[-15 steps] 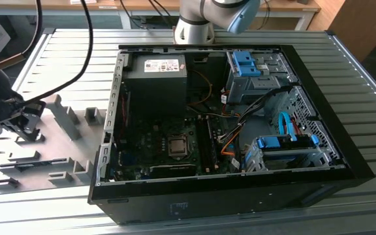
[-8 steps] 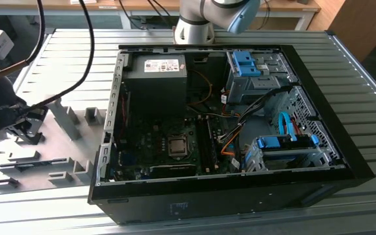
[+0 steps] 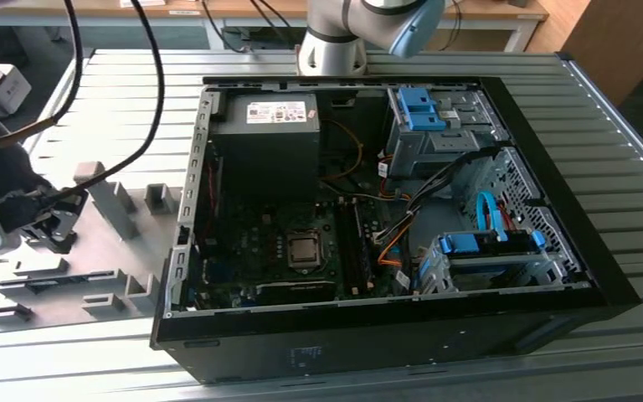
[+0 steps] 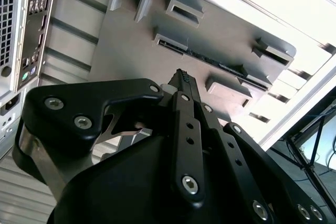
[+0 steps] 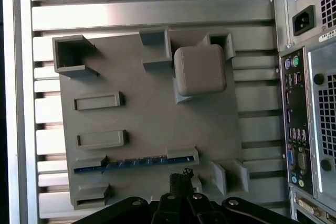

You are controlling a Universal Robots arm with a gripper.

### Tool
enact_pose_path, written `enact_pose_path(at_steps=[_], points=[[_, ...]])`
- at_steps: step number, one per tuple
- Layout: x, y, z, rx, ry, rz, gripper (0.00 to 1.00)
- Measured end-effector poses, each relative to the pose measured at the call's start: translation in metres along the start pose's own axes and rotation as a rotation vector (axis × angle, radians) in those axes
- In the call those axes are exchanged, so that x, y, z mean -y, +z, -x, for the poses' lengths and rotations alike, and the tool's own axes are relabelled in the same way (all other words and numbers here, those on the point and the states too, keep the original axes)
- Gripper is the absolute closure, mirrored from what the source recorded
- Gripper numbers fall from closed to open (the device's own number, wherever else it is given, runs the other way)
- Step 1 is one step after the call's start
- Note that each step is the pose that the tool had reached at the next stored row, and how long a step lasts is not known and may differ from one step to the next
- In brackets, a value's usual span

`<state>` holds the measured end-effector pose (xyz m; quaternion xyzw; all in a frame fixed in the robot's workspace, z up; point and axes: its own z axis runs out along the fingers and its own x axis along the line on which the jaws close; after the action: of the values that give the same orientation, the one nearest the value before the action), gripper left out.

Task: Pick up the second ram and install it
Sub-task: 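Reach for the second ram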

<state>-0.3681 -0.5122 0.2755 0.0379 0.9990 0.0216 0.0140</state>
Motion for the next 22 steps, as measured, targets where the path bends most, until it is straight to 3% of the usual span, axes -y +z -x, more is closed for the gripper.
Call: enact_pose_path(at_steps=[22], points=[[0.0018, 0.0288, -0.0007, 0.0000, 0.000, 0.0001, 0.89]])
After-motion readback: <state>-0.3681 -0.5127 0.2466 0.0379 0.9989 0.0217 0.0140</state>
